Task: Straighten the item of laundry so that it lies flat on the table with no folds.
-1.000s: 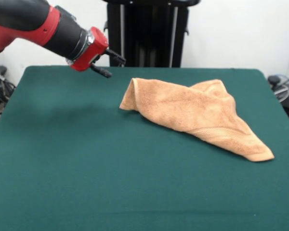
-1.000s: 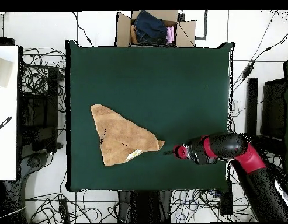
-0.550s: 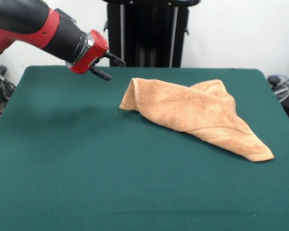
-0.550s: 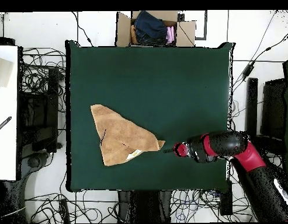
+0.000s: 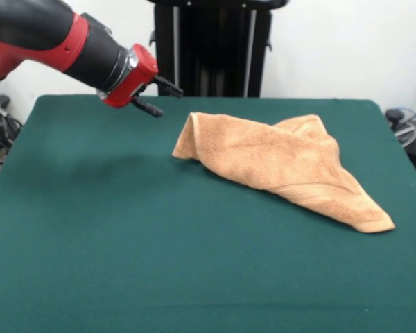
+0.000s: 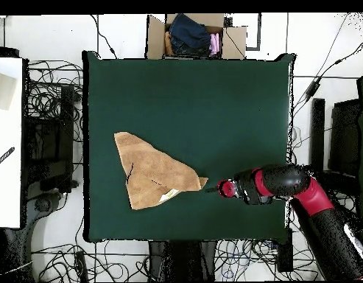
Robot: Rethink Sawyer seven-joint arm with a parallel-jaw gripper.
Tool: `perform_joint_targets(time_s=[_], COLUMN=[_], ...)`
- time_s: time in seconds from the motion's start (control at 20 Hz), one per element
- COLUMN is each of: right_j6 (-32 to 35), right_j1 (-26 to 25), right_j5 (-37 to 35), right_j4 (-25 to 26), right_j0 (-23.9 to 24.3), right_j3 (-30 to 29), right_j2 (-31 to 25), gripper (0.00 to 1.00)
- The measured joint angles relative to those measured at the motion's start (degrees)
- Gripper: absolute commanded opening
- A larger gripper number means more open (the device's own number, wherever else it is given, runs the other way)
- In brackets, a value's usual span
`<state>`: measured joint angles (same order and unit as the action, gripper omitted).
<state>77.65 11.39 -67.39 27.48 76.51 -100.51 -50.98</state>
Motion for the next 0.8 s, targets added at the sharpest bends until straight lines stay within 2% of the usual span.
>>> perform_joint_targets(time_s=[0.8], right_j6=[0.0], right_j1=[-1.7], right_j5=[-1.1], right_j4=[0.0], right_j0=[-1.9], right_j3=[3.1], right_j2=[0.2], gripper=[1.00])
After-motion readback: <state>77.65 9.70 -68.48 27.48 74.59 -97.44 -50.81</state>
